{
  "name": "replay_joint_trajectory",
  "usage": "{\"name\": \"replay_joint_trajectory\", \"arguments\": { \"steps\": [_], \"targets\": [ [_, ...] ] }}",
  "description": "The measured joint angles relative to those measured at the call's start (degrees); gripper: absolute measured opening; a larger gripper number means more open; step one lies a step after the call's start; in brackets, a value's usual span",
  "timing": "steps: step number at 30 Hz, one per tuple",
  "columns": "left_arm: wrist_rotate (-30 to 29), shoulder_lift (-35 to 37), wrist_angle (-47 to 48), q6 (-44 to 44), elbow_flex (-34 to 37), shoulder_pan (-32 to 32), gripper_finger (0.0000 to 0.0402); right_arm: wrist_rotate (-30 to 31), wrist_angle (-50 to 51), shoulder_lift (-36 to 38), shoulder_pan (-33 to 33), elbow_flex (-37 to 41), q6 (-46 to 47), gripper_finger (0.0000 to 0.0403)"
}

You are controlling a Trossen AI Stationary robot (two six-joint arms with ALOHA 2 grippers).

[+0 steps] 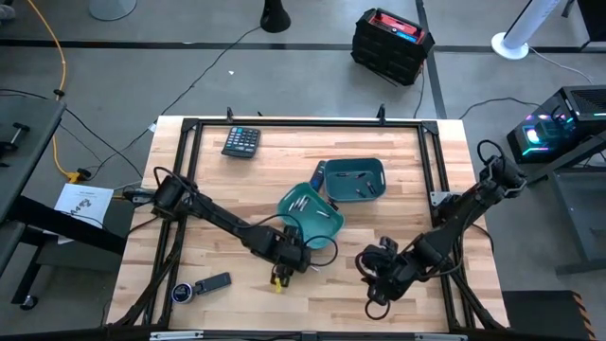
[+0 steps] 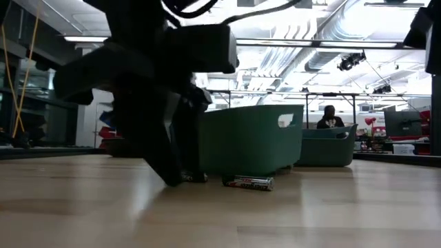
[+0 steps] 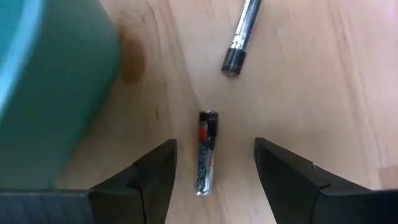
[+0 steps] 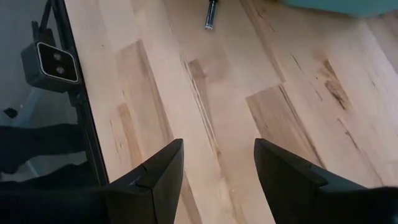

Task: Sort batteries
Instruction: Put the white battery into the green bin

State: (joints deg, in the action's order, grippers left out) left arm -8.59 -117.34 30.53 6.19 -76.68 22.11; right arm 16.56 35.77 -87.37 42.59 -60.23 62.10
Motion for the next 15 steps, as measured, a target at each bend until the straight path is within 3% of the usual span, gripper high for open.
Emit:
{"name": "replay_joint_trajectory", "arguments": {
  "steps": [5, 7, 11, 15],
  "targets": [
    [3.4, 0.0, -0.4, -2.2, 0.0, -0.9, 0.0188, 2.3, -0.3, 0.0, 0.2, 0.0, 4.5, 0.019],
    [5.5, 0.0, 0.1, -2.3, 0.0, -1.1, 0.0149, 3.0, -0.3, 0.0, 0.2, 0.0, 5.6, 0.019],
    [7.7, 0.0, 0.9, -1.9, 0.0, -1.0, 0.0031, 3.2, -0.4, 0.0, 0.0, 0.0, 8.4, 0.019],
    [9.8, 1.0, 2.5, -1.7, 0.1, -0.9, 0.0019, 3.5, -1.2, 0.0, -0.2, 0.0, 11.2, 0.019]
  ]
}}
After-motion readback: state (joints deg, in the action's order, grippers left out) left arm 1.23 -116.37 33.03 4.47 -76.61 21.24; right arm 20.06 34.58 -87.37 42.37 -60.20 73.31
